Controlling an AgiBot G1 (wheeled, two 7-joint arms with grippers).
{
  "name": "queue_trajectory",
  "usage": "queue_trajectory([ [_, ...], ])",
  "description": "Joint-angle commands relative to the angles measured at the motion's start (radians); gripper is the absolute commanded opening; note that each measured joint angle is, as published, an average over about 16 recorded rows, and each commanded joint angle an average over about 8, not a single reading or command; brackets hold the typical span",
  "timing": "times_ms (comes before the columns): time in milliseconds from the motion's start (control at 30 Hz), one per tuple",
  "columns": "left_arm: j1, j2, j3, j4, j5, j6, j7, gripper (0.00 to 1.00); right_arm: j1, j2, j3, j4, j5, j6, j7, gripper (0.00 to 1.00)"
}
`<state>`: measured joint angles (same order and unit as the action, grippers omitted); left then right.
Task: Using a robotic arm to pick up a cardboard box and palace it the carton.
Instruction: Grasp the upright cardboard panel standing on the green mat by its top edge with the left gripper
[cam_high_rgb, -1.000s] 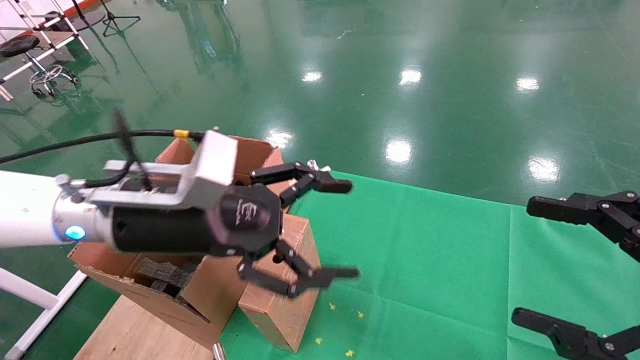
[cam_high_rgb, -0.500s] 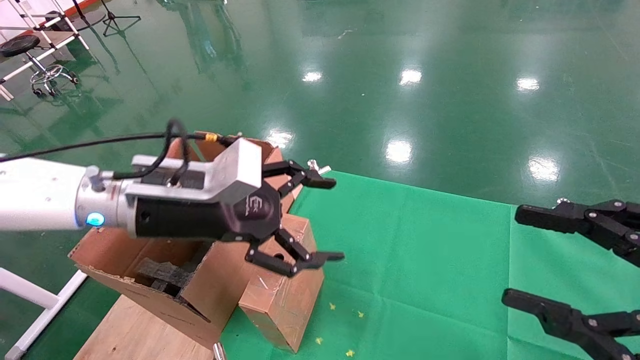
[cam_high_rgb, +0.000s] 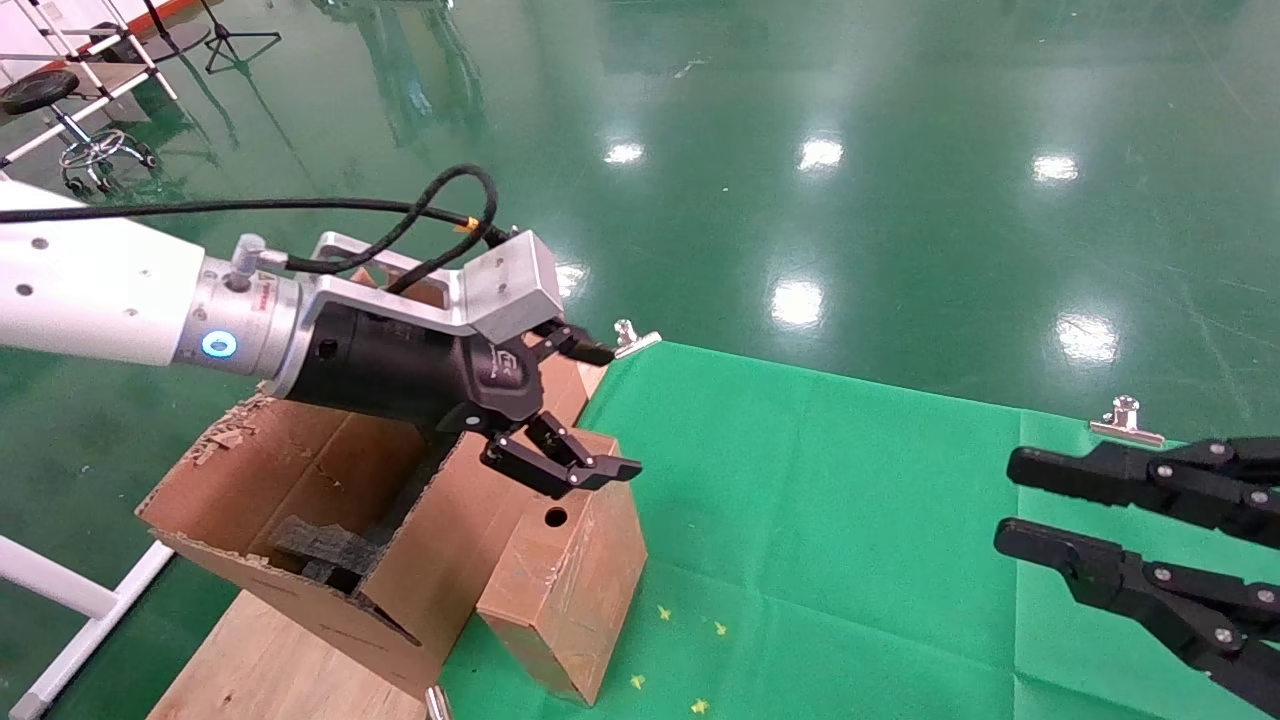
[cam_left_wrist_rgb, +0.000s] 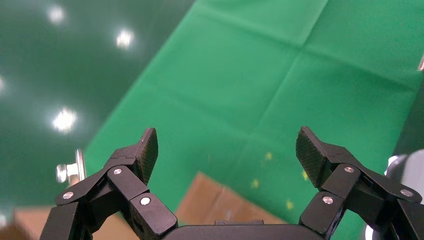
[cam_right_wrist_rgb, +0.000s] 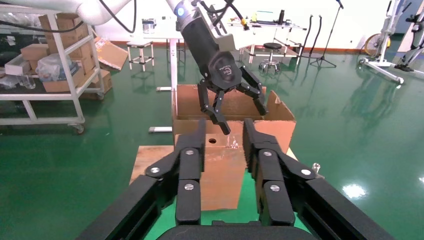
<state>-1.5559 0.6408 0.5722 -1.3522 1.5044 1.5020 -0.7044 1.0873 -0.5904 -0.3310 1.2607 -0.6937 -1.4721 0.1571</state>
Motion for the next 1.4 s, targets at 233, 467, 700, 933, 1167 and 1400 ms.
queue_trajectory([
  [233, -0.108, 0.032, 0.114, 0.001, 0.162, 0.057, -0.308, 1.00, 0.000, 0.000, 0.000, 0.000, 0.000, 0.000, 0.000, 0.00],
  [467, -0.141, 0.042, 0.212, 0.005, 0.128, 0.067, -0.516, 1.00, 0.000, 0.000, 0.000, 0.000, 0.000, 0.000, 0.000, 0.00],
  [700, -0.172, 0.044, 0.298, 0.005, 0.099, 0.063, -0.623, 1.00, 0.000, 0.000, 0.000, 0.000, 0.000, 0.000, 0.000, 0.00],
  [933, -0.196, 0.050, 0.384, 0.001, 0.111, 0.054, -0.660, 1.00, 0.000, 0.000, 0.000, 0.000, 0.000, 0.000, 0.000, 0.00],
  [1167, -0.202, 0.061, 0.437, -0.001, 0.104, 0.039, -0.676, 1.00, 0.000, 0.000, -0.001, 0.000, 0.000, 0.000, 0.000, 0.00],
  [1400, -0.210, 0.087, 0.485, -0.004, 0.137, 0.029, -0.653, 1.00, 0.000, 0.000, -0.001, 0.000, 0.000, 0.000, 0.000, 0.00],
])
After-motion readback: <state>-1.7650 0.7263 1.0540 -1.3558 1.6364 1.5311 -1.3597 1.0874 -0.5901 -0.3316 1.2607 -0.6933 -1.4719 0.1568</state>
